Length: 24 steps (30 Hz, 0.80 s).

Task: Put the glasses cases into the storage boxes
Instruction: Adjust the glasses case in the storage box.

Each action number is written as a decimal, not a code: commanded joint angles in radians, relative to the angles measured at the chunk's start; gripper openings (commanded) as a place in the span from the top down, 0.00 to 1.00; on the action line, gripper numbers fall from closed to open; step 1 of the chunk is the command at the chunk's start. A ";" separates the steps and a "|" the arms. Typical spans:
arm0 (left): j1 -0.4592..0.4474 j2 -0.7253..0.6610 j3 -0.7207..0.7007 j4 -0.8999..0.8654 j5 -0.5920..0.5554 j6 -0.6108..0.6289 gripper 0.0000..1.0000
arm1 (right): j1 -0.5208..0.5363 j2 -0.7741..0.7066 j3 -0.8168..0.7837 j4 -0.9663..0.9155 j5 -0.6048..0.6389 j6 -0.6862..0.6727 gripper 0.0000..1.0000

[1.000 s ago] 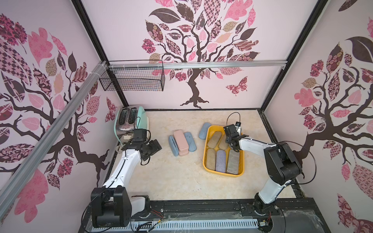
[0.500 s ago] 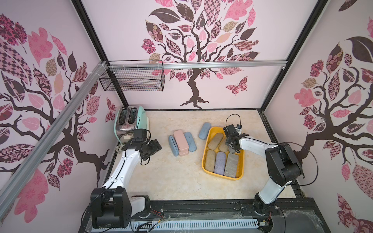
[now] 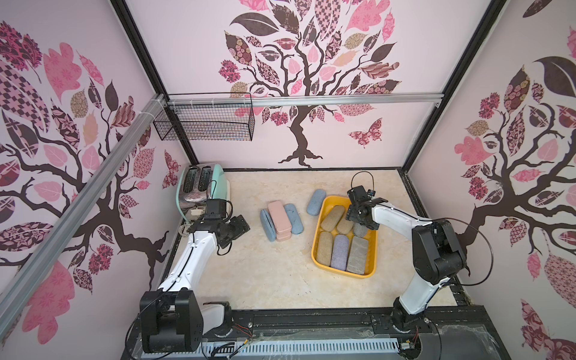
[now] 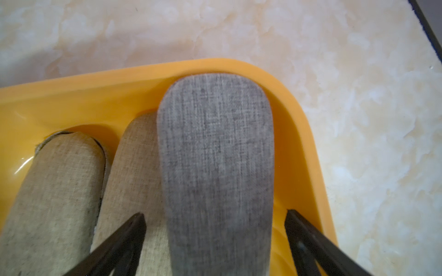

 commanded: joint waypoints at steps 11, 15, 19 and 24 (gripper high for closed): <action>-0.002 -0.022 -0.003 0.011 -0.011 0.008 0.16 | -0.029 0.063 0.032 -0.005 0.021 -0.028 0.14; -0.004 -0.019 -0.003 0.011 -0.011 0.007 0.16 | -0.030 0.087 0.020 0.025 -0.003 -0.026 0.22; -0.002 -0.017 -0.001 0.010 -0.013 0.007 0.16 | -0.031 0.084 0.031 0.024 -0.005 -0.028 0.30; -0.002 -0.020 -0.002 0.009 -0.013 0.008 0.16 | -0.030 0.030 0.074 -0.024 -0.011 -0.054 0.39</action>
